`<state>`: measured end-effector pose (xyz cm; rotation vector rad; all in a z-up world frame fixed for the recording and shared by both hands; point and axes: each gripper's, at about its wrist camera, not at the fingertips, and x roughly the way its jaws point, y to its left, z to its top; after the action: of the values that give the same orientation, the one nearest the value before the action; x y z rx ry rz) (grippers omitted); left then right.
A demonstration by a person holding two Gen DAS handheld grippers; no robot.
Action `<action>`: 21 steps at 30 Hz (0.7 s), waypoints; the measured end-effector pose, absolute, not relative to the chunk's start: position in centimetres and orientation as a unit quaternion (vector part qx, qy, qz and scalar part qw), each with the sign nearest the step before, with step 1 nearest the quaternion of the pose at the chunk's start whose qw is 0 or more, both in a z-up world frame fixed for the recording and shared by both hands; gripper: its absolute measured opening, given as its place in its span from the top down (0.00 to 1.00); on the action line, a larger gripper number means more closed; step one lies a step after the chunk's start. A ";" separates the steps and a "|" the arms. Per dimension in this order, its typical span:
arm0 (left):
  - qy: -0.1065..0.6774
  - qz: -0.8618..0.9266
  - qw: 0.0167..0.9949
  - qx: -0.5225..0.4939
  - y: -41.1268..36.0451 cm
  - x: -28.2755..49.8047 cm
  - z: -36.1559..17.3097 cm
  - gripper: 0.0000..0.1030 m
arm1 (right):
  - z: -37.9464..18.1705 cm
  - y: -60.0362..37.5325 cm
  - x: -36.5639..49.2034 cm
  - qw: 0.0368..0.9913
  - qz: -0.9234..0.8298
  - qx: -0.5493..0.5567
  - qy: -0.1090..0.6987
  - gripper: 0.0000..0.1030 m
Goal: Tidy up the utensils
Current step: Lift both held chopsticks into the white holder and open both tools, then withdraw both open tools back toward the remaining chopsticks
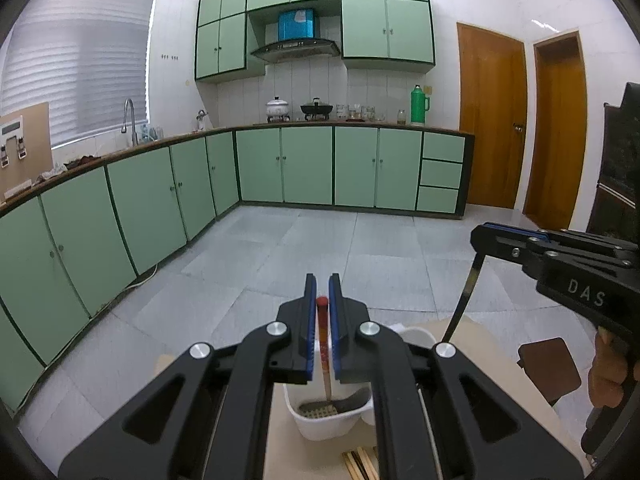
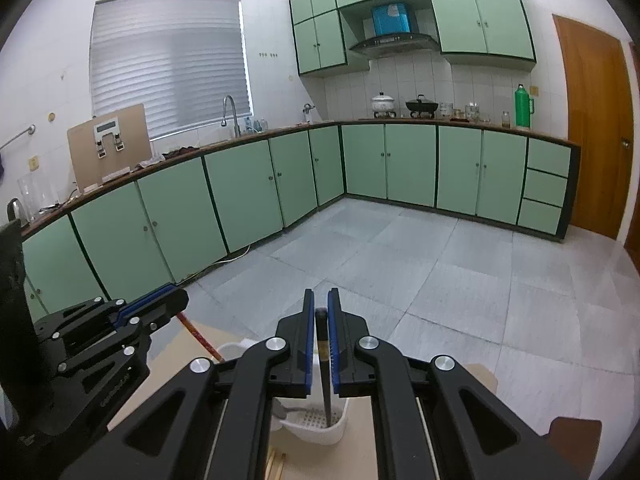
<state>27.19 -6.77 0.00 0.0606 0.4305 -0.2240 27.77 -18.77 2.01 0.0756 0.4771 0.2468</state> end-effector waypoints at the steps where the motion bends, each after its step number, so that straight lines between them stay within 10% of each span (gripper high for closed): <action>1: 0.215 -0.111 0.970 0.030 -6.6 27.1 -0.1 0.93 | 2.0 -18.8 27.7 0.963 0.122 0.038 0.236 0.93; 21: 0.215 -0.082 0.973 -0.006 -2.4 17.6 -0.5 0.29 | 0.1 -23.4 17.5 0.968 0.088 0.104 0.213 0.15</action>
<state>17.56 -2.39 -0.54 -0.0126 0.4332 -0.1665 17.47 -23.39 0.08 0.2102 0.4306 0.1776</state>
